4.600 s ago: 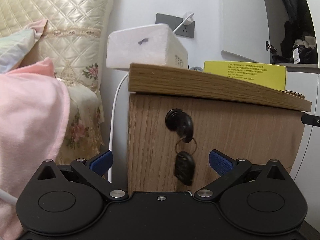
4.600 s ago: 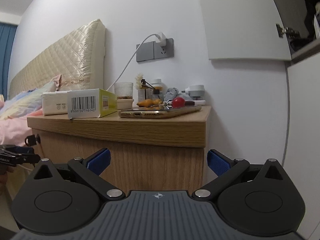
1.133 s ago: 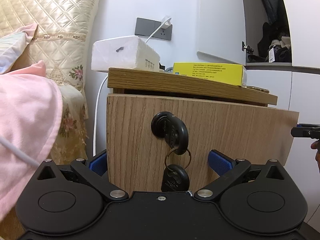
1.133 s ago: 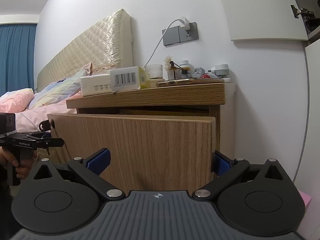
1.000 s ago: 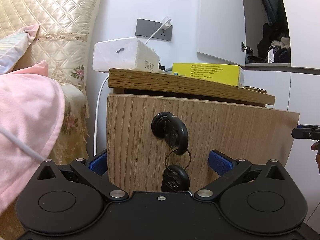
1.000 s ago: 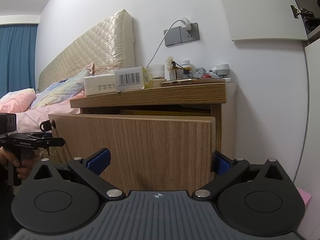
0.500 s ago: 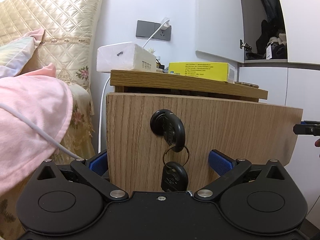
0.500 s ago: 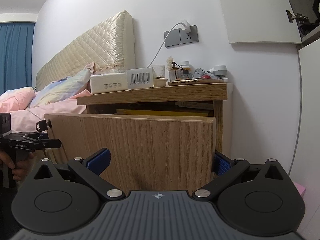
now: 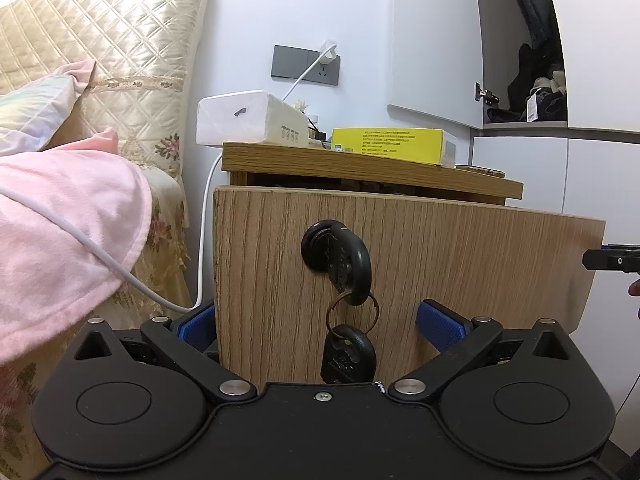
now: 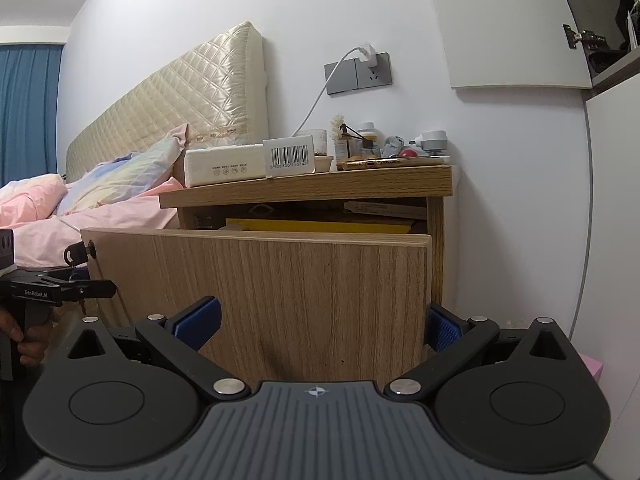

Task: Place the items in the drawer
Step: 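Pull the drawer outward by its key knob with the left gripper, then reach the right gripper over the nightstand toward the yellow medicine box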

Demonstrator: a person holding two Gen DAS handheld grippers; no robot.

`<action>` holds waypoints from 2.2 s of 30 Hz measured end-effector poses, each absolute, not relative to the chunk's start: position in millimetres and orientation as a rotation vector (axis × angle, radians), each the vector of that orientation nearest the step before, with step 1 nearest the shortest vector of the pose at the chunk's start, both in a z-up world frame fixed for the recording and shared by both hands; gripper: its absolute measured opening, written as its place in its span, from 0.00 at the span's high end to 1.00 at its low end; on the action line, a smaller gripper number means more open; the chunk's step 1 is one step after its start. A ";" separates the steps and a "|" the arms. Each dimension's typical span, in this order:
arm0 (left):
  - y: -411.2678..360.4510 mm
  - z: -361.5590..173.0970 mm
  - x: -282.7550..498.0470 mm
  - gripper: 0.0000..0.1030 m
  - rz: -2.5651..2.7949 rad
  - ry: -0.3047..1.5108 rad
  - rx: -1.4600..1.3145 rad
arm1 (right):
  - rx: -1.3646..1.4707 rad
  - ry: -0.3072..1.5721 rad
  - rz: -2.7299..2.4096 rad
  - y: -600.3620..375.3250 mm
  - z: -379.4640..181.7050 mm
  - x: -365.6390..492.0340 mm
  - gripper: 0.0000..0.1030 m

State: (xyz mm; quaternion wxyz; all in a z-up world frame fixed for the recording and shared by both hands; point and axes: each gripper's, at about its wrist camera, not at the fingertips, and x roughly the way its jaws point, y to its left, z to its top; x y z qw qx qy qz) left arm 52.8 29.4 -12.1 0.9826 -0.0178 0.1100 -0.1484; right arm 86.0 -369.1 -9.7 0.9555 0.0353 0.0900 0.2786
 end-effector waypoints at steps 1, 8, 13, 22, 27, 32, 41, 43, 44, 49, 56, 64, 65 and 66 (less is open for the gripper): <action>29.2 -12.1 51.1 0.01 -0.298 0.222 -0.036 | 0.079 0.185 0.561 -368.7 -9.2 84.8 0.00; 27.3 -9.1 44.2 0.01 -0.281 0.229 -0.036 | 0.060 0.199 0.529 -363.7 -7.9 77.2 0.00; 21.4 -1.2 24.5 0.01 -0.194 0.208 -0.105 | 0.133 0.217 0.472 -361.0 -4.2 78.2 0.00; -26.5 36.8 -16.3 0.01 -0.109 0.206 -0.104 | 0.219 0.190 0.299 -348.4 9.4 37.0 0.00; -48.3 72.4 -28.0 0.01 -0.109 0.208 -0.135 | 0.228 0.166 0.228 -344.2 36.5 3.3 0.00; -65.2 103.5 -29.0 0.01 -0.086 0.217 -0.164 | 0.247 0.156 0.219 -347.6 60.3 -18.2 0.00; -99.4 124.6 -12.5 0.01 0.008 0.213 -0.227 | 0.271 0.177 0.241 -361.2 79.6 -25.1 0.00; -104.1 132.2 -4.9 0.01 0.025 0.203 -0.233 | 0.269 0.178 0.247 -363.8 81.1 -20.9 0.00; -106.1 136.5 -1.1 0.01 0.026 0.197 -0.230 | 0.281 0.182 0.249 -366.1 81.6 -17.9 0.00; -107.1 157.4 11.8 0.01 0.018 0.148 -0.166 | 0.312 0.193 0.263 -374.8 86.7 -3.3 0.00; -63.5 170.4 7.4 0.01 0.044 0.129 -0.038 | 0.341 0.184 0.288 -370.3 85.2 5.9 0.00; -30.8 122.9 -10.5 0.01 0.007 0.134 -0.024 | 0.331 0.158 0.341 -328.0 81.6 9.0 0.00; -26.8 116.7 -10.0 0.01 -0.005 0.141 -0.027 | 0.322 0.153 0.344 -320.8 79.7 8.6 0.00; -23.0 111.7 -9.2 0.01 -0.017 0.147 -0.030 | 0.318 0.152 0.351 -314.4 77.6 8.5 0.00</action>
